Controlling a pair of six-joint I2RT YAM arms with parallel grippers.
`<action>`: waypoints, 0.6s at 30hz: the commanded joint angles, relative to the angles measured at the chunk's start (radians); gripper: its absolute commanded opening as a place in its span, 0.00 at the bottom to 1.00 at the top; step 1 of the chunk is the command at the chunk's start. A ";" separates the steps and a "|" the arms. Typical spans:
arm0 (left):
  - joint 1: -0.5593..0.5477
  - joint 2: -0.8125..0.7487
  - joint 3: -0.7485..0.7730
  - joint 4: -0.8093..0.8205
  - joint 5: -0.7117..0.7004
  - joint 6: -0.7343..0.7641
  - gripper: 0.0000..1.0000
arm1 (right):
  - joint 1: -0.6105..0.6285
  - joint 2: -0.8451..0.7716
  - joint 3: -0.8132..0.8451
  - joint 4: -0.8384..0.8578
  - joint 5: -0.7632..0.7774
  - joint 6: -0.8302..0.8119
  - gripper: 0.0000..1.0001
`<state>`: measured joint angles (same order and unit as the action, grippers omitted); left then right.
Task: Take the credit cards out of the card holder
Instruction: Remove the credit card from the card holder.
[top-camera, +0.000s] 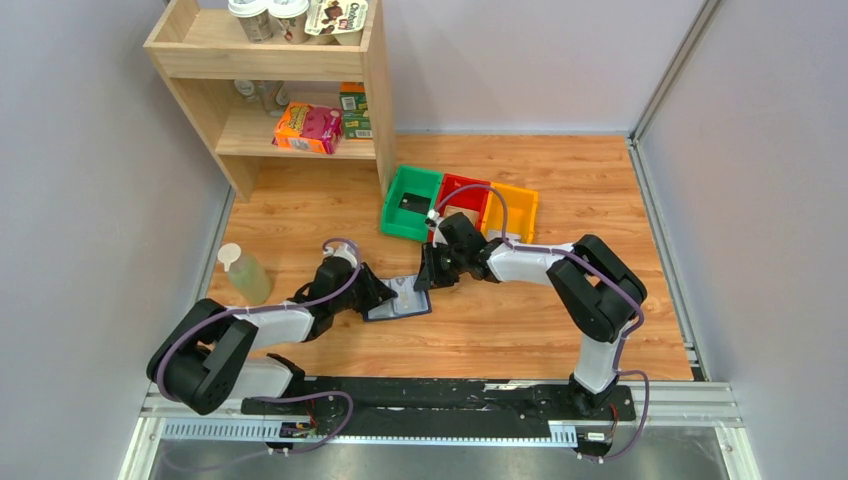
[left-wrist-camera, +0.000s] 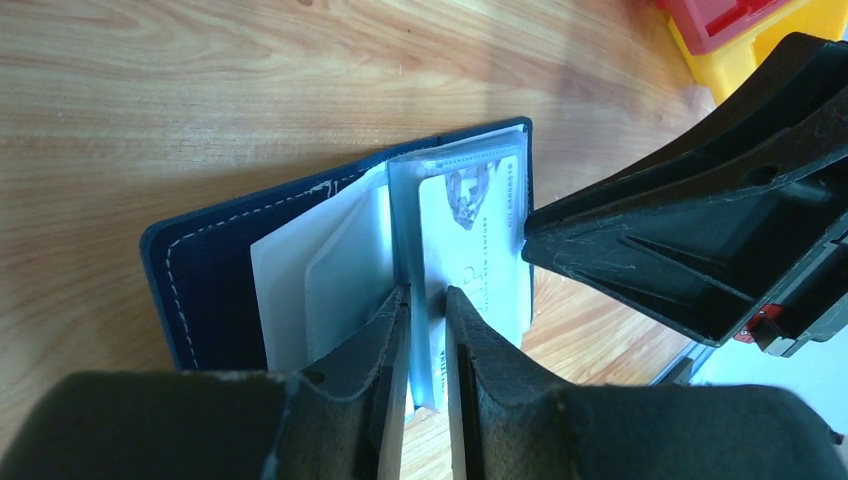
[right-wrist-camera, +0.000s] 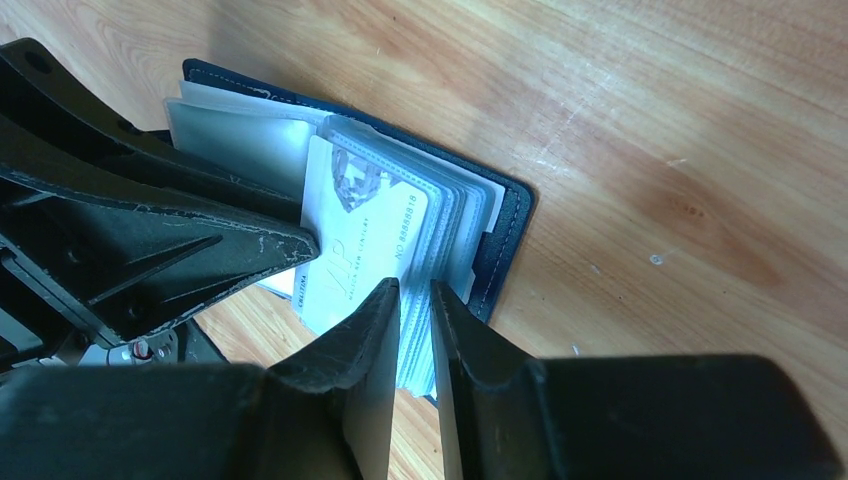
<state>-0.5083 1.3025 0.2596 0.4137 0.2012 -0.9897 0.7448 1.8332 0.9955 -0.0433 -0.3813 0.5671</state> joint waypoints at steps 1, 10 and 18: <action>0.004 -0.019 0.012 0.088 0.029 -0.018 0.24 | 0.005 0.024 -0.014 0.000 0.002 -0.024 0.24; 0.002 -0.003 -0.010 0.152 0.046 -0.032 0.07 | 0.007 0.035 -0.009 0.000 0.001 -0.027 0.24; 0.004 -0.051 -0.048 0.111 0.017 -0.027 0.00 | 0.005 0.029 -0.015 -0.006 0.024 -0.019 0.23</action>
<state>-0.5014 1.2961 0.2382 0.4976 0.2165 -1.0138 0.7403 1.8389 0.9955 -0.0460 -0.3820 0.5594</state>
